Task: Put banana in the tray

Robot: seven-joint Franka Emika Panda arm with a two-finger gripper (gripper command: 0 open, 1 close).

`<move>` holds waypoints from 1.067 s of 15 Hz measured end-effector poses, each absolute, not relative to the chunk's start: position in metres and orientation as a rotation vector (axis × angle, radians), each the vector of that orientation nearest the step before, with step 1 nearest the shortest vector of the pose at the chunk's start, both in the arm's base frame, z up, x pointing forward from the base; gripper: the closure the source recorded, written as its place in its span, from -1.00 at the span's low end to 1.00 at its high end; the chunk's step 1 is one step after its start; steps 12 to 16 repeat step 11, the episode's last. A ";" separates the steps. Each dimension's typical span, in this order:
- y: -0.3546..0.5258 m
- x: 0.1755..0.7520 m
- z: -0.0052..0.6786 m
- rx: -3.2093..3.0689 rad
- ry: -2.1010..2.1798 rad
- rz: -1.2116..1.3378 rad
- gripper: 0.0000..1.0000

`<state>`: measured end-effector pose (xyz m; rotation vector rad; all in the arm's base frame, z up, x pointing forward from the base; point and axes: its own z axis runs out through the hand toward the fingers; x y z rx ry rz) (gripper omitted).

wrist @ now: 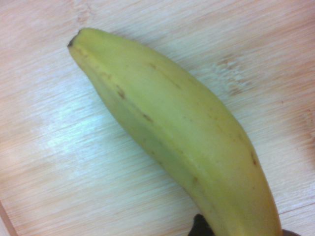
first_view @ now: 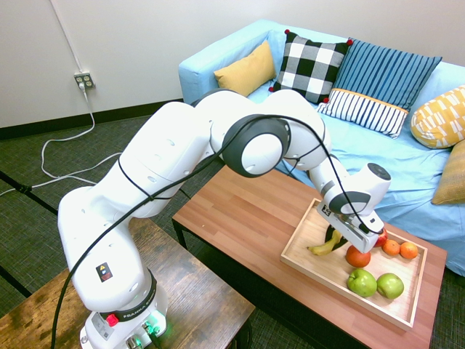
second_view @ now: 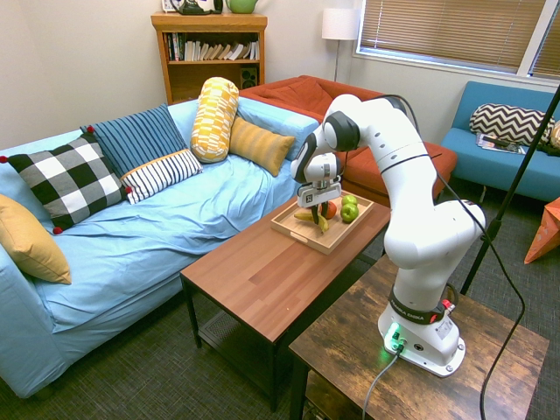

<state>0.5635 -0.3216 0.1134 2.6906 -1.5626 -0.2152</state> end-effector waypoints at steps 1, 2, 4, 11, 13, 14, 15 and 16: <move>-0.322 0.564 0.114 2.695 -1.556 -0.214 -1.00; -0.322 0.565 0.115 2.700 -1.549 -0.213 -1.00; -0.321 0.568 0.118 2.709 -1.539 -0.209 -1.00; -0.316 0.576 0.156 2.732 -1.528 -0.204 -1.00; -0.316 0.576 0.156 2.732 -1.528 -0.204 -1.00; -0.316 0.576 0.156 2.732 -1.528 -0.204 -1.00; -0.316 0.576 0.156 2.732 -1.528 -0.204 -1.00; -0.316 0.576 0.156 2.732 -1.528 -0.204 -1.00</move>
